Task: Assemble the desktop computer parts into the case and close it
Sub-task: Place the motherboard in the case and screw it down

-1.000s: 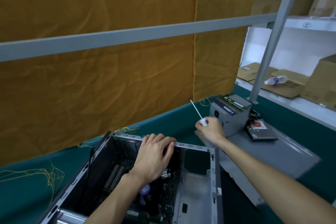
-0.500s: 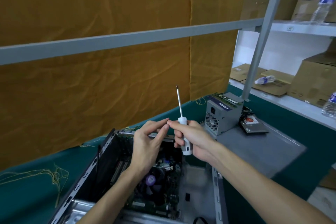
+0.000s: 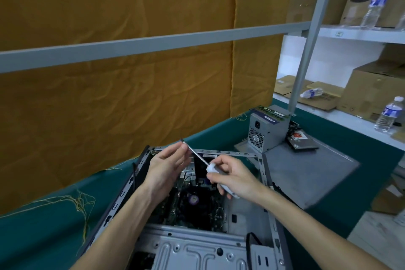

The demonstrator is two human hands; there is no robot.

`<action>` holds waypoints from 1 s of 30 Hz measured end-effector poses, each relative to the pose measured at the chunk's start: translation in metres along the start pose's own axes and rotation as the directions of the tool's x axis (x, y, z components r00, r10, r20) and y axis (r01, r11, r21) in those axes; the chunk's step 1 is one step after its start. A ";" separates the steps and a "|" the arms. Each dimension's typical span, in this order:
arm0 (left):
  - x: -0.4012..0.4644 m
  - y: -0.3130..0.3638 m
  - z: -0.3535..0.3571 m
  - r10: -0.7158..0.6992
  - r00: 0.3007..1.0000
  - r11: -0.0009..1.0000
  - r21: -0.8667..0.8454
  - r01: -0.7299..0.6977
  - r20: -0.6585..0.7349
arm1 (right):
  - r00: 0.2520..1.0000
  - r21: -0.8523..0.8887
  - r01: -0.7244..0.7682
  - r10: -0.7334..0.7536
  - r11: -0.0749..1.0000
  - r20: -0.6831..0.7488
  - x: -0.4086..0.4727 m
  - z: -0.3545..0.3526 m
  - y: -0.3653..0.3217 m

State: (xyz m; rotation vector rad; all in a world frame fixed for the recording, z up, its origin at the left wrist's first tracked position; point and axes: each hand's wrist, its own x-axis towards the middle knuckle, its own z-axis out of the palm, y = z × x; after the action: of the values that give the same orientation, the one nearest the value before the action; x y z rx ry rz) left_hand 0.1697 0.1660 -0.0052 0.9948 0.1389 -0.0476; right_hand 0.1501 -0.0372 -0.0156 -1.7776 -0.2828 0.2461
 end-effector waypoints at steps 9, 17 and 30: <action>0.004 0.012 -0.009 -0.059 0.998 0.993 -0.100 0.061 0.021 | 0.996 -0.033 0.070 -0.072 0.997 -0.060 0.001 -0.002 0.008; 0.013 0.028 -0.036 -0.181 0.979 0.983 0.055 0.176 0.093 | 0.990 -0.213 0.121 -0.134 0.970 -0.047 0.005 -0.025 -0.002; 0.014 0.004 -0.035 -0.258 0.960 0.947 0.224 0.229 0.106 | 0.996 -0.248 0.092 -0.085 0.964 0.038 -0.003 -0.066 -0.009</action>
State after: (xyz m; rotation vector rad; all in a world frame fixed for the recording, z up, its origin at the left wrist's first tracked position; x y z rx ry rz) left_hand 0.1804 0.1980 -0.0223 1.1772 0.1356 -0.3621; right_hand 0.1682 -0.0975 0.0075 -2.0057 -0.4273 0.1763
